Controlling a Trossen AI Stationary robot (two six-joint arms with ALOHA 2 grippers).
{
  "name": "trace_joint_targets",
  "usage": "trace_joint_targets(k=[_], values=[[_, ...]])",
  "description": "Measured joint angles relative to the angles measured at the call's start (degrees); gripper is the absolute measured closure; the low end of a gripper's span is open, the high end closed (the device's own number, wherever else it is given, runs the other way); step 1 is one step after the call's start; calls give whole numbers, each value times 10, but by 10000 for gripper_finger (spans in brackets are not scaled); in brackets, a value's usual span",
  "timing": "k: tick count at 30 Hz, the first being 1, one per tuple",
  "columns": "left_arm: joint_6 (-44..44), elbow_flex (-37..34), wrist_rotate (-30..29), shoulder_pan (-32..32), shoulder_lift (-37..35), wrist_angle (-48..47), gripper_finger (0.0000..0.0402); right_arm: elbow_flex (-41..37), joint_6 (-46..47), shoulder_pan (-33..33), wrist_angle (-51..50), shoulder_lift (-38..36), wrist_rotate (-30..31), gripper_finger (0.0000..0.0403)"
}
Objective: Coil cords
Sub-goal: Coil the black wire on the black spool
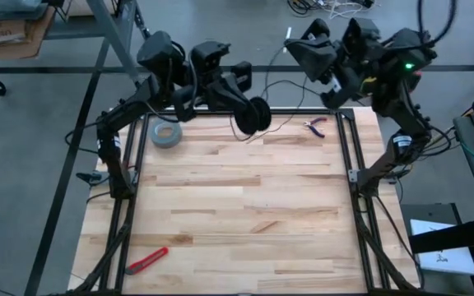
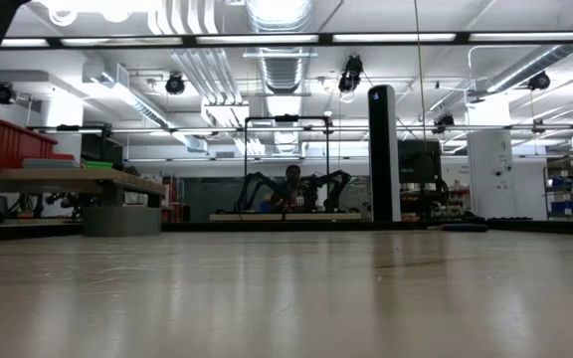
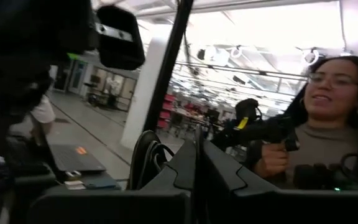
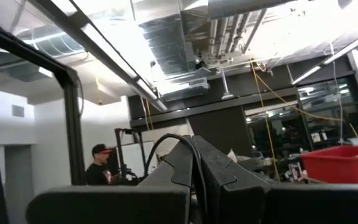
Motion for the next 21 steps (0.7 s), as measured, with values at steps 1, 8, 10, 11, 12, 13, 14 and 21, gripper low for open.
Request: trace_joint_targets(k=[1, 8, 10, 11, 12, 13, 14, 21], values=[[-2, 0, 0, -4, 1, 0, 396, 0, 0, 0, 2, 3, 1, 403], [-9, 0, 3, -34, 7, 42, 396, 0, 2, -18, -2, 18, 0, 403], [-12, 0, 4, -37, 5, 55, 395, 0, 1, -20, 1, 21, -12, 403], [-14, 0, 4, -37, 4, 55, 395, -1, -3, -20, 10, 21, -26, 403], [-15, 0, 4, -37, 3, 55, 395, -1, -5, -19, 21, 21, -40, 403], [-18, 0, 4, -37, 2, 55, 395, -1, -5, -18, 31, 20, -52, 403], [-20, 0, 3, -36, 1, 55, 395, -1, -2, -18, 37, 18, -58, 403], [-21, 0, -62, -20, -3, 55, 395, 0, -2, -12, 34, 3, -76, 403]])
